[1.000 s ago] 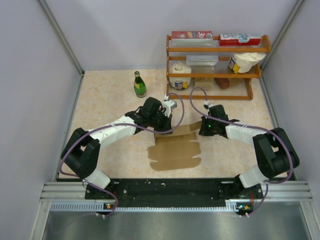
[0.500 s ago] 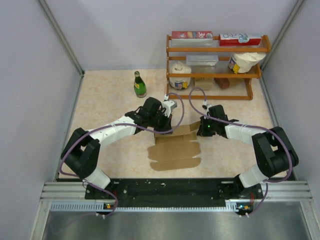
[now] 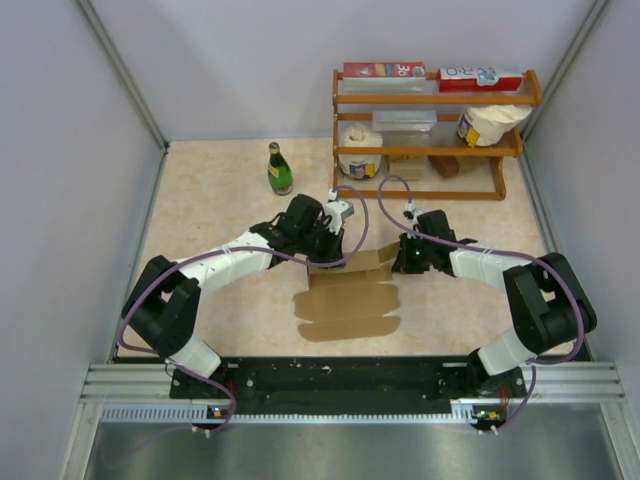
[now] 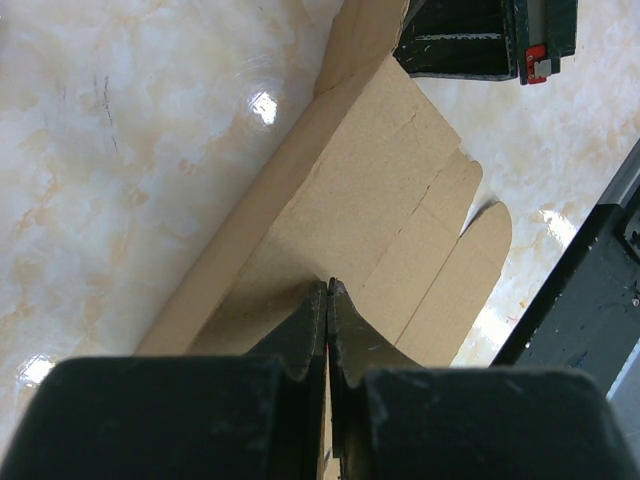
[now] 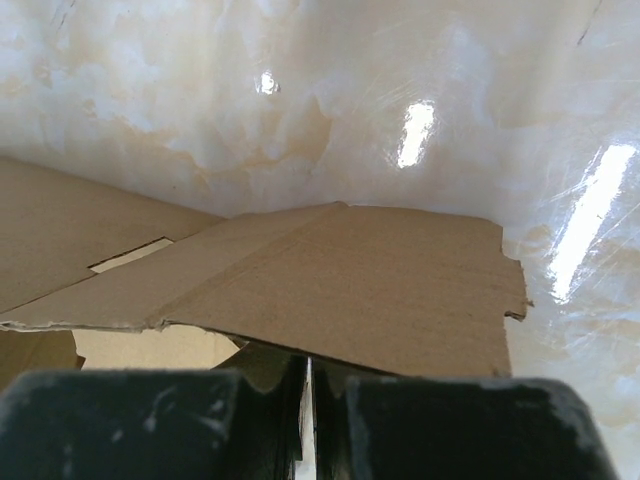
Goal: Fold the paper box
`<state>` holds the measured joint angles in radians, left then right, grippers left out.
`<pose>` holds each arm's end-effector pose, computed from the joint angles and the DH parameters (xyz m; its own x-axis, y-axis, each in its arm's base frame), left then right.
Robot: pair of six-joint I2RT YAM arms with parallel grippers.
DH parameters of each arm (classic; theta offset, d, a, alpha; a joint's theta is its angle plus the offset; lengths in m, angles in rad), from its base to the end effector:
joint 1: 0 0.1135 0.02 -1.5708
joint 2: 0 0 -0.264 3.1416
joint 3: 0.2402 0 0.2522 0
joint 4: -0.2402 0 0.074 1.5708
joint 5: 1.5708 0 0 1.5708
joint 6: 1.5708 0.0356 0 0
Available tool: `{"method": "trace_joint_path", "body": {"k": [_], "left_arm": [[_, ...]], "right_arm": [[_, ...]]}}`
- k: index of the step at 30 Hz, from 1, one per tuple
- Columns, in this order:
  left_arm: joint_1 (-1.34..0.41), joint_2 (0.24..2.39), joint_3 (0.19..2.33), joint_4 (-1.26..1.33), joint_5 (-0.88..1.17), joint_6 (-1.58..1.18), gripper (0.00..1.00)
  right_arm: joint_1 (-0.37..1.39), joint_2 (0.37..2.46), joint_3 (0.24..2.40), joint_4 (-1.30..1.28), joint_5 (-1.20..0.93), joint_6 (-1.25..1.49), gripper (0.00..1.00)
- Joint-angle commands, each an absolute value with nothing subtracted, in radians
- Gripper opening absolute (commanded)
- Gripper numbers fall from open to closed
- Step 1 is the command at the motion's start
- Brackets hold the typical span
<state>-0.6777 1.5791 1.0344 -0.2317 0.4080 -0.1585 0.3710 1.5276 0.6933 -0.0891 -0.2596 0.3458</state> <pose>0.2551 -0.2235 0.2271 -0.6647 0.3490 -0.6606 0.6999 0.6002 -0.3871 0.2604 0.1111 0.1496 -0.8671 0.0142 -0.4980 -0.2134 0.8926 0.3971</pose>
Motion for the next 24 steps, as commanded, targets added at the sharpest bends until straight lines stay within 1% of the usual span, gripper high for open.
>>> {"method": "trace_joint_path", "body": {"k": [1, 16, 24], "left_arm": [[-0.68, 1.58, 1.062, -0.21, 0.419, -0.161, 0.0], [-0.681, 1.58, 1.058, -0.212, 0.419, -0.158, 0.0], [-0.681, 1.583, 1.057, -0.21, 0.42, -0.16, 0.0]], "right_arm": [[0.38, 1.52, 0.684, -0.043, -0.307, 0.37, 0.0], [0.379, 1.482, 0.693, -0.023, -0.38, 0.406, 0.0], [0.38, 1.502, 0.684, 0.064, -0.491, 0.426, 0.0]]}}
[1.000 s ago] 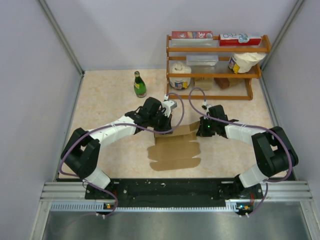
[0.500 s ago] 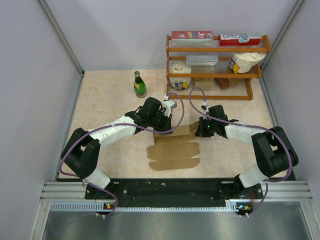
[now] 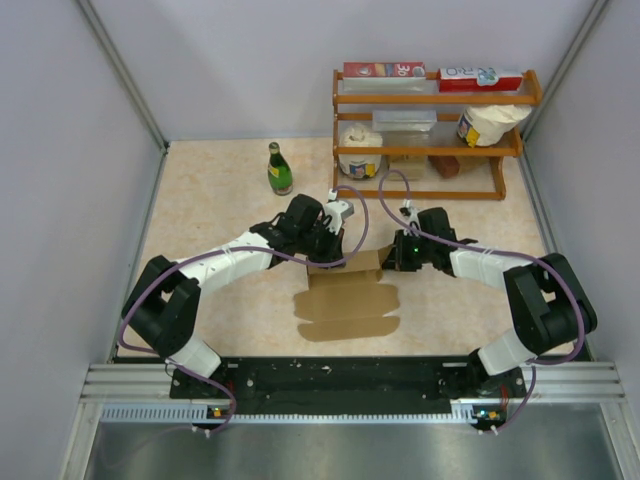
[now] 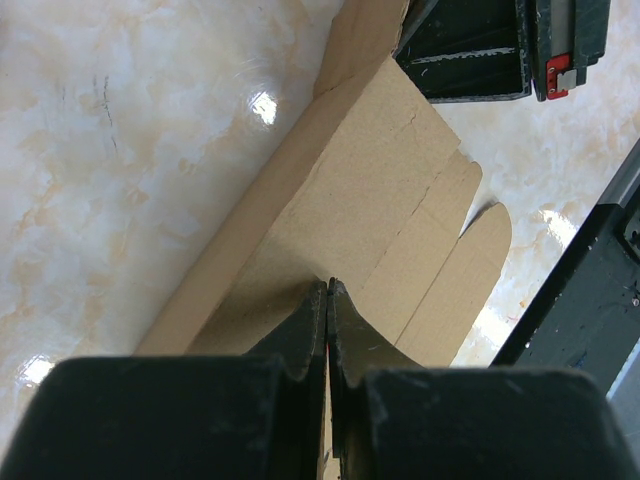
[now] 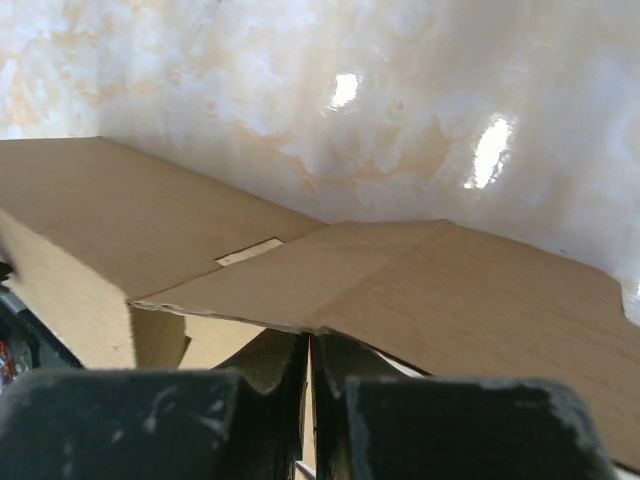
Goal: Fold the paper box
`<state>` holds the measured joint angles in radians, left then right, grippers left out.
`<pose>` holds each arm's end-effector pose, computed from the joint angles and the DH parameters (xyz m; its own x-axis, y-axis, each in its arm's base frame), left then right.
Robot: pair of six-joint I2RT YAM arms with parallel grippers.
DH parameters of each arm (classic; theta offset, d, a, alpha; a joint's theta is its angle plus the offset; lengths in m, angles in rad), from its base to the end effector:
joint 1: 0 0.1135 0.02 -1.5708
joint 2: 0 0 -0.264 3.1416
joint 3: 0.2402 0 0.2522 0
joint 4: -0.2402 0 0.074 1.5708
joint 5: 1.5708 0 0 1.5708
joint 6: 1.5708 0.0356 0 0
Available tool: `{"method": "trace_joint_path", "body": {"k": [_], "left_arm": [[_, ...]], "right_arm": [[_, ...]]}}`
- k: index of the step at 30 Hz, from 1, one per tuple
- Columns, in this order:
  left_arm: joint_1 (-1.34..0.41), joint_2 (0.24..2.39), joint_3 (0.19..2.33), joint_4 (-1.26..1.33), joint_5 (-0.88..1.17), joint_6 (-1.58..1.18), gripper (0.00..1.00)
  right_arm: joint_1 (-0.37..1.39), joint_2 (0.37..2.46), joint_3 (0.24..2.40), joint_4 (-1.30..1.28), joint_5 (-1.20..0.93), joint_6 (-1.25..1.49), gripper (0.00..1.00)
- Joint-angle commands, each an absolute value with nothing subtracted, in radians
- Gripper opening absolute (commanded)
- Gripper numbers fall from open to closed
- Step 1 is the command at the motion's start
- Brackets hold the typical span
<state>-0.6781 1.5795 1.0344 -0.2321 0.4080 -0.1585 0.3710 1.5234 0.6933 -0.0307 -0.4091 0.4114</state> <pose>0.2551 -0.2236 0.2270 -0.6649 0.3496 -0.6600 0.6999 0.6001 -0.3873 0.2620 0.1171 0.1560 -0.8774 0.0524 -0.4768 -0.2437 0.8075 0.5372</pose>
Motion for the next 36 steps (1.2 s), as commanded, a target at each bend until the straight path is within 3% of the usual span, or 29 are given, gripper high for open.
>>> {"method": "trace_joint_path", "body": {"k": [1, 36], "left_arm": [[-0.683, 1.583, 1.058, -0.212, 0.422, -0.16, 0.0], [-0.681, 1.58, 1.055, -0.215, 0.422, -0.16, 0.0]], "right_arm": [[0.38, 1.509, 0.684, 0.071, -0.505, 0.431, 0.0], [0.411, 1.663, 0.618, 0.235, -0.5, 0.505, 0.0]]}}
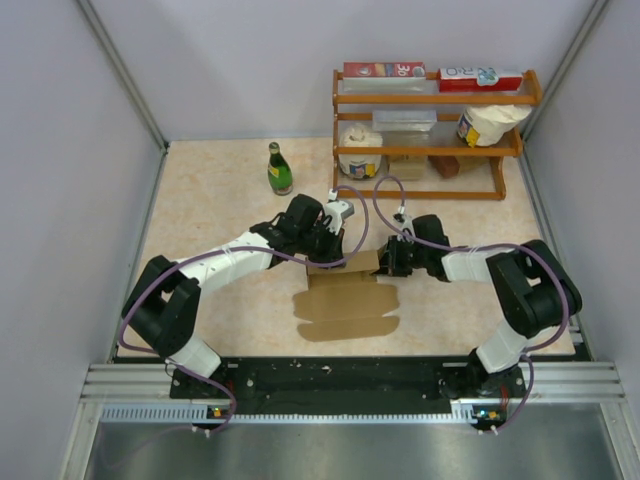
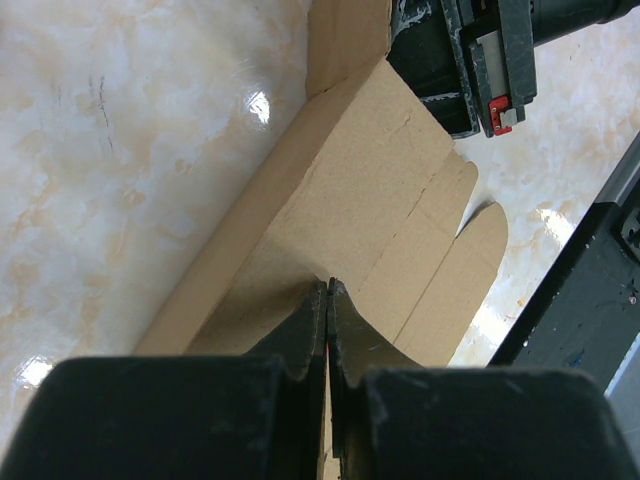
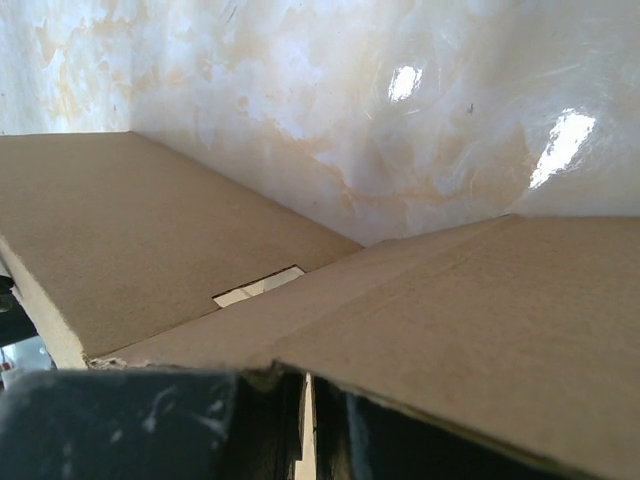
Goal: Fold the paper box
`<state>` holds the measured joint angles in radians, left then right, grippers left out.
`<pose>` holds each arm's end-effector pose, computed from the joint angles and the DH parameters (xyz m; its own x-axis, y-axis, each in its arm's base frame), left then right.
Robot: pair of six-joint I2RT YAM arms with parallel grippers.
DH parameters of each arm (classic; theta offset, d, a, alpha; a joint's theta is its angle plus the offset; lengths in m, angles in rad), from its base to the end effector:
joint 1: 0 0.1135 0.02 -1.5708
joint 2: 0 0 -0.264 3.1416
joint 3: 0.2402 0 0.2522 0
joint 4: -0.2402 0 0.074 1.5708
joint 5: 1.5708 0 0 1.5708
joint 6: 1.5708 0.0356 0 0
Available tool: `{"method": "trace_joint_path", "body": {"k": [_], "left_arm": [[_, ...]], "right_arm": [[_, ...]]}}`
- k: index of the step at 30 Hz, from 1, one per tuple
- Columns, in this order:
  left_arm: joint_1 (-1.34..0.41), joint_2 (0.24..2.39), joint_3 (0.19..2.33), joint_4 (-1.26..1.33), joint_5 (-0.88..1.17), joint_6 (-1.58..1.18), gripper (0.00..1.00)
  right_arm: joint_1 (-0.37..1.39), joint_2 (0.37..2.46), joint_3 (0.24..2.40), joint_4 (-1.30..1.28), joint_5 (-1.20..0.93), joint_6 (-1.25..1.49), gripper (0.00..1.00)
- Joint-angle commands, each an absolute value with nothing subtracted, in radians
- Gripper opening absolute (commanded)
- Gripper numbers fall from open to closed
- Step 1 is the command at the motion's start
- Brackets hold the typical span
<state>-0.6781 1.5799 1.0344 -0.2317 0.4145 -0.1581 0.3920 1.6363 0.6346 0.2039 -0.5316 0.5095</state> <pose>0.2549 -0.2238 0.2269 -0.6649 0.3506 -0.6595 0.7019 0.5953 -0.3911 0.2638 0.1286 0.1280 -0.8977 0.0839 -0.4326 -0.2504 0.7108 0.6574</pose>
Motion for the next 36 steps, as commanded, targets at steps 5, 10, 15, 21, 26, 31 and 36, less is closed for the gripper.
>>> {"method": "trace_joint_path", "body": {"k": [5, 10, 15, 21, 26, 31, 36], "left_arm": [[-0.681, 1.582, 1.06, -0.213, 0.422, -0.16, 0.0], [-0.681, 1.578, 1.058, -0.213, 0.42, -0.161, 0.0], [-0.681, 1.575, 1.057, -0.212, 0.417, -0.163, 0.0], [-0.681, 1.577, 1.058, -0.213, 0.417, -0.163, 0.0], [-0.681, 1.577, 1.06, -0.213, 0.416, -0.163, 0.0], [-0.681, 1.575, 1.06, -0.21, 0.419, -0.164, 0.0], [-0.681, 1.572, 1.058, -0.21, 0.416, -0.166, 0.0]], "right_arm": [[0.411, 1.644, 0.612, 0.21, -0.488, 0.491, 0.0], [0.411, 1.595, 0.617, 0.154, -0.463, 0.463, 0.0], [0.411, 1.52, 0.626, 0.069, -0.428, 0.434, 0.0], [0.413, 1.428, 0.64, -0.027, -0.384, 0.41, 0.0], [0.41, 1.368, 0.656, -0.097, -0.35, 0.394, 0.01], [0.41, 1.309, 0.66, -0.155, -0.307, 0.376, 0.01], [0.411, 1.243, 0.66, -0.202, -0.272, 0.364, 0.02]]}}
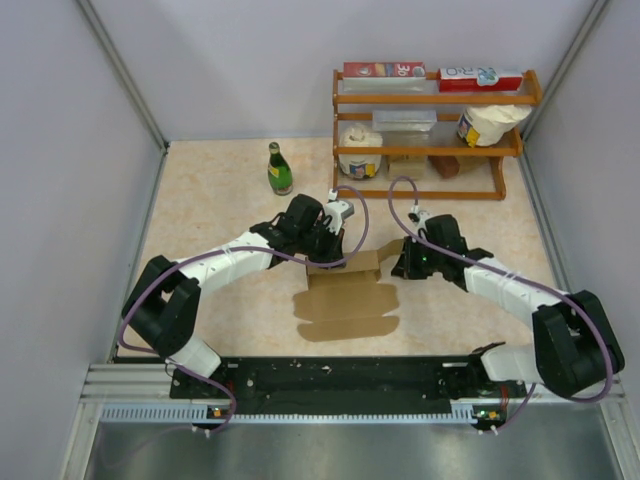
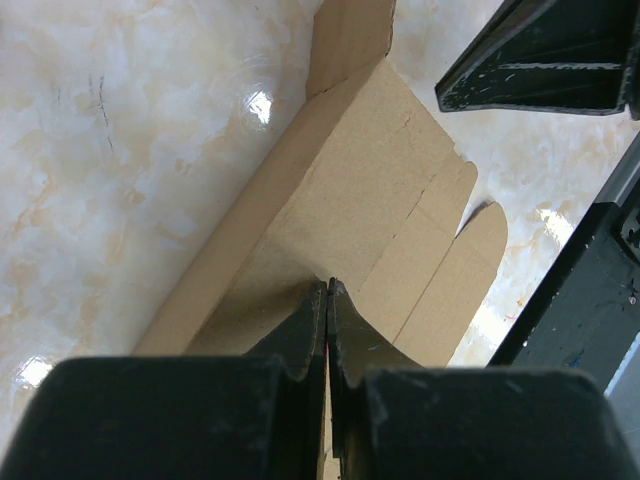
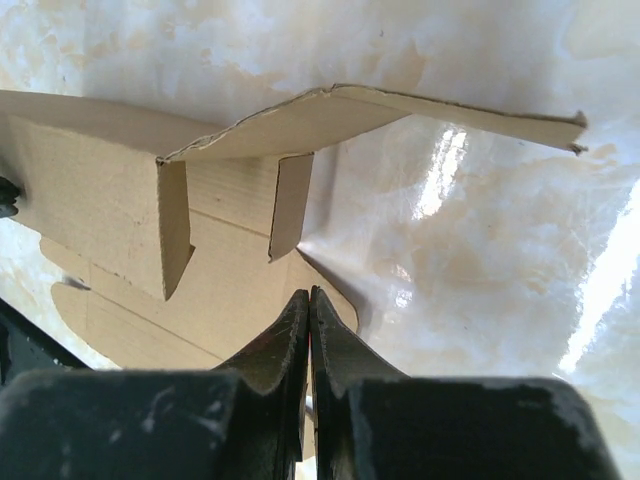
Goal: Fold the paper box
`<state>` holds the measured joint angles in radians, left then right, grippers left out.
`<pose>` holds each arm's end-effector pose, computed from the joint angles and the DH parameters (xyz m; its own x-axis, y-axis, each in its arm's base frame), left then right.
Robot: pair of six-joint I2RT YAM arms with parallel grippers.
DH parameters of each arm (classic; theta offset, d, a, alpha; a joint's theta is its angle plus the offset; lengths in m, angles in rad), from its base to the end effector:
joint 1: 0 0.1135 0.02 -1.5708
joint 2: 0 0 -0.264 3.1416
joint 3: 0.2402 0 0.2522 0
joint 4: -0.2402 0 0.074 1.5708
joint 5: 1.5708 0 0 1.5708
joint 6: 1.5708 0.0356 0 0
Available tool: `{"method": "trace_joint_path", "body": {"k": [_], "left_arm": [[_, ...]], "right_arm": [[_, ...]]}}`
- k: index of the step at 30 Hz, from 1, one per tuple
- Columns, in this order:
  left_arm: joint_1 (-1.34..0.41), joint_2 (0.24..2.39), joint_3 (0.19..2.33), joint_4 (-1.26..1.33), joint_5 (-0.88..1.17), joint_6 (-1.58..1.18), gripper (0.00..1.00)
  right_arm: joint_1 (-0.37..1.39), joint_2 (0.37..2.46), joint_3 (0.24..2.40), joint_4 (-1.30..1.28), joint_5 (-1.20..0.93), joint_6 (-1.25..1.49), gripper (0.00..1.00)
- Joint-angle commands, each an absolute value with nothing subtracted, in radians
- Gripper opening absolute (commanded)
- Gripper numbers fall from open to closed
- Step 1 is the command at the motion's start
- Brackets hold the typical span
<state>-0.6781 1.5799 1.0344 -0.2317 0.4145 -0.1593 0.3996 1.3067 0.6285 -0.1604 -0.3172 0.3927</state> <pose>0.2549 -0.2238 0.2269 -0.6658 0.3499 -0.6591 0.7011 0.5957 -0.3919 0.2274 0.1081 0.1812 -0.8479 0.0366 -0.5288 -0.2568 0.8444 0.4701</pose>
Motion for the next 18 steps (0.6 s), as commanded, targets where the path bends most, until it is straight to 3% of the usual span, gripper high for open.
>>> {"method": "trace_joint_path", "body": {"k": [1, 18], "left_arm": [[-0.681, 1.572, 1.057, -0.21, 0.417, -0.167, 0.0], [-0.681, 1.568, 1.057, -0.202, 0.425, -0.178, 0.0]], "right_arm": [[0.41, 1.23, 0.661, -0.213, -0.265, 0.364, 0.02], [0.408, 1.108, 0.695, -0.351, -0.178, 0.307, 0.12]]}}
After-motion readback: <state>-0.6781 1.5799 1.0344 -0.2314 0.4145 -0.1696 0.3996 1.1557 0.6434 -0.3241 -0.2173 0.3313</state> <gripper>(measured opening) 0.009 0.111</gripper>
